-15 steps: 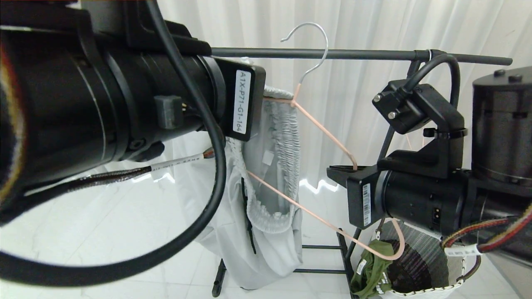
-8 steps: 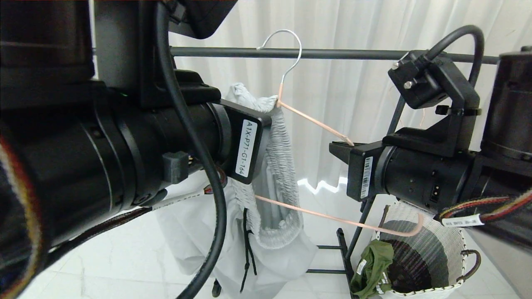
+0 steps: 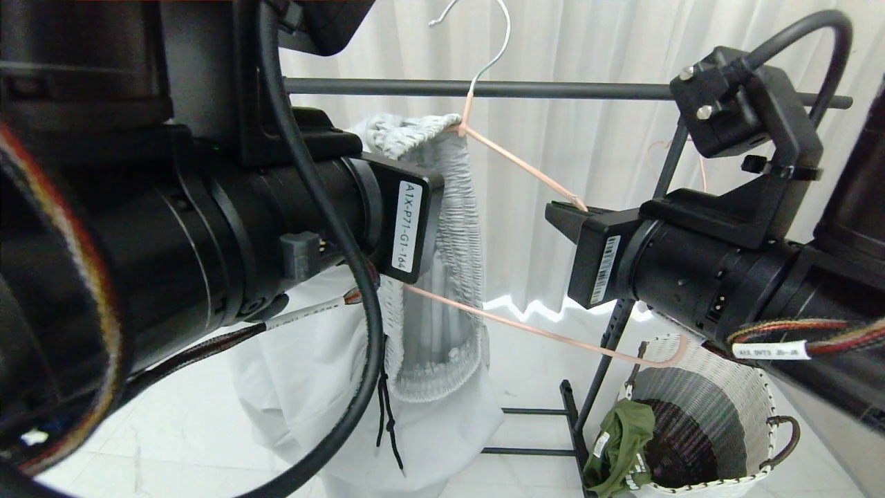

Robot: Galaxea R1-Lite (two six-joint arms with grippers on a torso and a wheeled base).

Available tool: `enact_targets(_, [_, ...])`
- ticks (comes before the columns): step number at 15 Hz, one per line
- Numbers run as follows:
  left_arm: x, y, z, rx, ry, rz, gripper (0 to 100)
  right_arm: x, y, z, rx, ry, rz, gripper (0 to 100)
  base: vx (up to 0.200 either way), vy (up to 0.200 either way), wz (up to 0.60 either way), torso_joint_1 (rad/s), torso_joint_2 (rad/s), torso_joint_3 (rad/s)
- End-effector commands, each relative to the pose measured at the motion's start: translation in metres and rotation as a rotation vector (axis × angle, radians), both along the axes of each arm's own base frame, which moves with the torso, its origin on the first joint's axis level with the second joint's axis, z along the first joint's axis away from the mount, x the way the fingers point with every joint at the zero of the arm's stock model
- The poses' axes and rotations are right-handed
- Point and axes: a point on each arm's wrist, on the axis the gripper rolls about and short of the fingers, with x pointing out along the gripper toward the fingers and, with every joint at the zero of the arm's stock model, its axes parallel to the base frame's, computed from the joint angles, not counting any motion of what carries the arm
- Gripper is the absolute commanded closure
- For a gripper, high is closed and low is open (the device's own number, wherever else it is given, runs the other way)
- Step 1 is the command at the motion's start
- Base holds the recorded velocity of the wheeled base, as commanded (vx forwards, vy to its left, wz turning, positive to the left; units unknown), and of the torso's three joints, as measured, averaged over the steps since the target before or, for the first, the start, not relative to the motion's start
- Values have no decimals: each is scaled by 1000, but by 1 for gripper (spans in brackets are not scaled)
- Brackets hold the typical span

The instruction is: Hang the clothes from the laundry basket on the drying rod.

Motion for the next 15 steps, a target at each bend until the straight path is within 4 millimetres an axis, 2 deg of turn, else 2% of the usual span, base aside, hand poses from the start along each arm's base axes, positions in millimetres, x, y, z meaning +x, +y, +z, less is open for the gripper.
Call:
enact_targets(1, [2, 0, -2, 11, 2, 8, 100, -1, -1, 1, 7, -13, -1, 100, 0, 0, 0, 0, 0, 0])
enact_targets(6, [2, 1, 0, 21, -7, 4, 100, 0, -1, 7, 8, -93, -6, 100, 0, 0, 0, 0, 0, 0])
enact_targets(7, [2, 1, 0, 21, -7, 4, 0, -1, -1, 9, 7, -106, -7, 100, 0, 0, 0, 0, 0, 0])
enact_targets(15, [-3, 9, 7, -28, -37, 4, 0, -2, -4, 12, -2, -188, -30, 100, 0, 0, 0, 0, 0, 0])
